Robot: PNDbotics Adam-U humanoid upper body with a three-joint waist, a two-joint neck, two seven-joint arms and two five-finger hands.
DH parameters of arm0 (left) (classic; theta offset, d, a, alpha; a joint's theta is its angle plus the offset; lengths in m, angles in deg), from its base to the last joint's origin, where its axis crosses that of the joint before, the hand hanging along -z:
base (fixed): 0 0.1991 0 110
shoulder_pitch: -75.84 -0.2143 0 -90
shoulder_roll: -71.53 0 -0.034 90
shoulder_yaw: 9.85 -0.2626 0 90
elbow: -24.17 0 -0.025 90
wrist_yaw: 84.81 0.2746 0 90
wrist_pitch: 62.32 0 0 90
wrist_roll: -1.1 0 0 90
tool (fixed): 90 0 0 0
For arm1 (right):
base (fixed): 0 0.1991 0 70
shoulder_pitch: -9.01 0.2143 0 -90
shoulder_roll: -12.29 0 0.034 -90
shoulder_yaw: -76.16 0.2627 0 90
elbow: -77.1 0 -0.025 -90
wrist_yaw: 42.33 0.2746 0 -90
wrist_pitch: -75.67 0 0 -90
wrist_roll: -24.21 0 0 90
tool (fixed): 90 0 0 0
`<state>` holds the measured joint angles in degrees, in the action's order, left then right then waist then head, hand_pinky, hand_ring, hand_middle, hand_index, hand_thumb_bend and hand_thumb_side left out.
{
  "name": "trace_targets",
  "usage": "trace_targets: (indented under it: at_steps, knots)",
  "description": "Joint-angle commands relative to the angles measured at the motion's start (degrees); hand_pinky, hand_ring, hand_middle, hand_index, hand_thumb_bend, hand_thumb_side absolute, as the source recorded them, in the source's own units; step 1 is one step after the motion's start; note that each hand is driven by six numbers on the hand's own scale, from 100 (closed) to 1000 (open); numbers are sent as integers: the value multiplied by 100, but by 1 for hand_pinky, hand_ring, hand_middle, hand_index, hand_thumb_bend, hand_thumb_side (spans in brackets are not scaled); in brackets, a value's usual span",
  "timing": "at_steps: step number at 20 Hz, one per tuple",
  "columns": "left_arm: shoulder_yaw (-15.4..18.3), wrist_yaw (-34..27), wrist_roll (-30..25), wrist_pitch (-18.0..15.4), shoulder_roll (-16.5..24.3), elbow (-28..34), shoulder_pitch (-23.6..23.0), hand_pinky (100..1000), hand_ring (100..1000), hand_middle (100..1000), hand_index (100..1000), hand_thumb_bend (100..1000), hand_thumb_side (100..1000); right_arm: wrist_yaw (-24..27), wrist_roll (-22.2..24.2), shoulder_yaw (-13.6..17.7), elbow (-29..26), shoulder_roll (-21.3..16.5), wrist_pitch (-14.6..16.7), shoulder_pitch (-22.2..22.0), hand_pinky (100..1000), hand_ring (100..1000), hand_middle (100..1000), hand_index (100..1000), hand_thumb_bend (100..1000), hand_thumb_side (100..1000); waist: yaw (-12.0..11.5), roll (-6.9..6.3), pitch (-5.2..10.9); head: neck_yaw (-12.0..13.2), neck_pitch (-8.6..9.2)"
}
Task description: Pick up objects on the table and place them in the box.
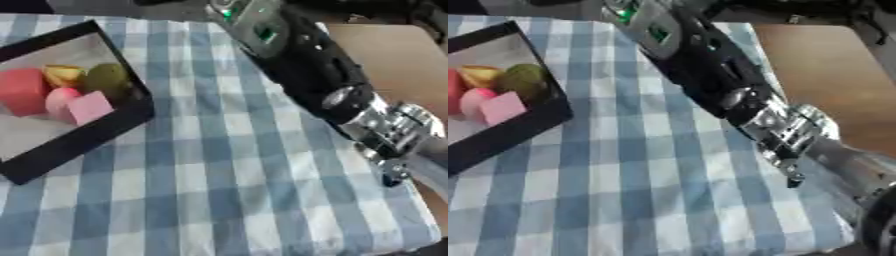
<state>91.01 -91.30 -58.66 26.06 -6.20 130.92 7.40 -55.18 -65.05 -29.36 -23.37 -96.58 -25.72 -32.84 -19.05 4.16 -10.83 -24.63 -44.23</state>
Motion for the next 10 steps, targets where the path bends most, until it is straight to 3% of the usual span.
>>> trace_targets:
  at_steps: [1, 4, 6, 10]
  knots:
    - [53, 54, -19, 8, 230, 21, -20, 859, 980, 860, 849, 100, 769, 854, -281, 523, -1023, -706, -230, -345, 862, 855, 746, 871, 100, 466, 82, -112, 250, 227, 11]
    - [33, 54, -67, 10, 224, 0, -71, 859, 981, 861, 849, 100, 771, 1529, -607, 923, -1365, -1057, -120, -917, 861, 853, 745, 877, 100, 430, 238, -143, 266, 422, 11]
    - [22, 50, -97, 12, 204, -14, -108, 858, 980, 862, 849, 100, 774, 1884, -848, 1194, -1401, -1250, 168, -1358, 849, 818, 738, 873, 100, 383, 330, -157, 266, 532, 11]
    - [-2, 33, -142, 21, 160, -51, -155, 855, 976, 864, 850, 100, 779, 2162, -1337, 1698, -1412, -1394, 801, -2376, 845, 808, 738, 868, 141, 376, 516, -174, 232, 772, 11]
